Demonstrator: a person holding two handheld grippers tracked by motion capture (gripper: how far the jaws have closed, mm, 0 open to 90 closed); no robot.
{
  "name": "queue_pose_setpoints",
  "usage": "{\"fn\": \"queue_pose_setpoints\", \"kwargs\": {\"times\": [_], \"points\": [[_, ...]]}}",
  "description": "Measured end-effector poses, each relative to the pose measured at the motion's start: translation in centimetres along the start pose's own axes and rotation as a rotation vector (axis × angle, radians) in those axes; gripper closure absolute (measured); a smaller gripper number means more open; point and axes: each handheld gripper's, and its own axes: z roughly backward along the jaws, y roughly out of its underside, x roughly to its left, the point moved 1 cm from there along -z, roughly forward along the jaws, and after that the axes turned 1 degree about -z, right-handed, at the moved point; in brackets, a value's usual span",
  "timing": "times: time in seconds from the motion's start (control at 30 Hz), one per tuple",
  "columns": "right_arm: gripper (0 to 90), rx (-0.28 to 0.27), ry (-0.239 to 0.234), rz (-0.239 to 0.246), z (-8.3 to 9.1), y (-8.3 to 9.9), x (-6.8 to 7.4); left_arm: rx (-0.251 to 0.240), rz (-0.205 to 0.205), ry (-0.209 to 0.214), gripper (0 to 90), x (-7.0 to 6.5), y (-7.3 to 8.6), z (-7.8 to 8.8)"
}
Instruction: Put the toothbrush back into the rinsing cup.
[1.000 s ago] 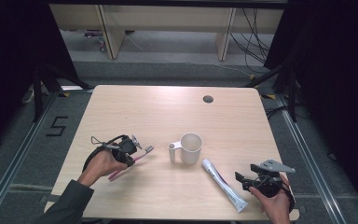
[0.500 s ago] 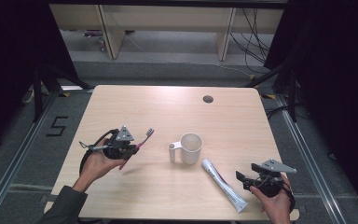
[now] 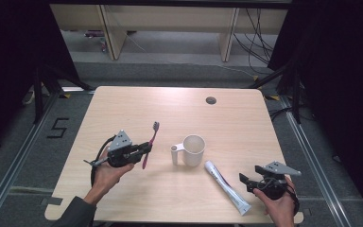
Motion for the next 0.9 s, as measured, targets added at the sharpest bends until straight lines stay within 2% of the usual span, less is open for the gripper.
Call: {"fn": "queue_pose_setpoints", "kwargs": {"times": [0.13, 0.2, 0.23, 0.3, 0.37, 0.47, 0.53, 0.67, 0.73, 0.9], "points": [[25.7, 0.0, 0.0, 0.0, 0.0, 0.0, 0.0, -0.061, 0.024, 0.008, 82.6, -0.5, -0.2, 0.0], [25.8, 0.0, 0.0, 0.0, 0.0, 0.0, 0.0, -0.088, 0.018, 0.0, 82.6, -0.6, -0.3, 0.0], [25.8, 0.0, 0.001, 0.001, 0.0, 0.0, 0.0, -0.106, 0.025, 0.015, 82.5, -0.7, -0.5, 0.0], [25.7, 0.001, 0.001, 0.0, 0.0, 0.0, 0.0, -0.128, 0.021, -0.002, 82.6, -0.9, -0.7, 0.1], [25.8, 0.001, 0.0, 0.0, 0.0, 0.0, 0.0, -0.145, 0.027, -0.002, 82.5, -1.0, -0.9, 0.0], [25.7, 0.0, 0.0, 0.0, 0.0, 0.0, 0.0, -0.162, 0.024, -0.007, 82.6, -1.1, -1.1, -0.1], [25.8, 0.0, -0.005, -0.006, 0.0, 0.0, 0.1, -0.163, 0.025, 0.006, 82.6, -1.2, -1.3, -0.2], [25.7, 0.0, -0.001, 0.001, 0.0, 0.0, 0.0, -0.183, 0.017, 0.003, 82.6, -1.7, -1.7, -0.5], [25.8, -0.001, -0.001, 0.001, 0.0, 0.0, 0.0, -0.186, 0.023, 0.021, 82.5, -1.8, -2.0, -0.6], [25.7, -0.003, 0.0, 0.001, 0.0, 0.0, 0.0, -0.214, 0.015, 0.022, 82.6, -2.3, -3.0, -0.8]]}}
